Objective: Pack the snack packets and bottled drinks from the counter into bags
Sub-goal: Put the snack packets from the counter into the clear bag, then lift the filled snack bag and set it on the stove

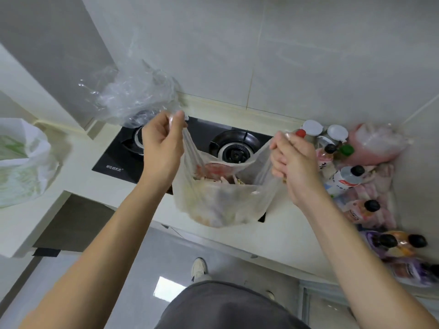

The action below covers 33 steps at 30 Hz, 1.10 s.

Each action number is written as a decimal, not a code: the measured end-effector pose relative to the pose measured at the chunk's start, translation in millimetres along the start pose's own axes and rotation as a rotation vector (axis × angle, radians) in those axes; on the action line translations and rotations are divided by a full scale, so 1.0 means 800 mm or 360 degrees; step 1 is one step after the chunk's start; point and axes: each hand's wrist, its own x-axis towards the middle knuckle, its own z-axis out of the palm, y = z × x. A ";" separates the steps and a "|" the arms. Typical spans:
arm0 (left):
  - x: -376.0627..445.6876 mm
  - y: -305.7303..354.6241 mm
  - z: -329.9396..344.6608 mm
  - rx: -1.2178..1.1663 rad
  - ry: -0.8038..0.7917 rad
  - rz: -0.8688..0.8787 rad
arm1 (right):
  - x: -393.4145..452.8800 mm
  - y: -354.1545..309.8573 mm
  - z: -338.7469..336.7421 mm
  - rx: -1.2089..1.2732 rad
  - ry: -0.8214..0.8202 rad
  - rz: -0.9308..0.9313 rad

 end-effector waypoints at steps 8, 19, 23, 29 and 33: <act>0.014 0.029 0.004 0.0266 -0.0161 -0.0016 | 0.020 -0.049 0.024 -0.0167 -0.0122 0.0051; 0.156 0.129 0.009 0.0587 -0.0188 0.0201 | 0.146 -0.178 0.100 -0.0580 -0.0281 -0.0366; 0.230 0.139 0.021 0.0611 -0.0250 0.0263 | 0.208 -0.202 0.136 -0.0680 -0.0233 -0.0400; 0.331 0.135 0.036 0.0654 -0.0402 0.0361 | 0.296 -0.210 0.186 -0.0867 0.0045 -0.0455; 0.378 0.115 0.041 0.0814 -0.0493 0.0355 | 0.349 -0.189 0.212 -0.1048 0.0219 -0.0447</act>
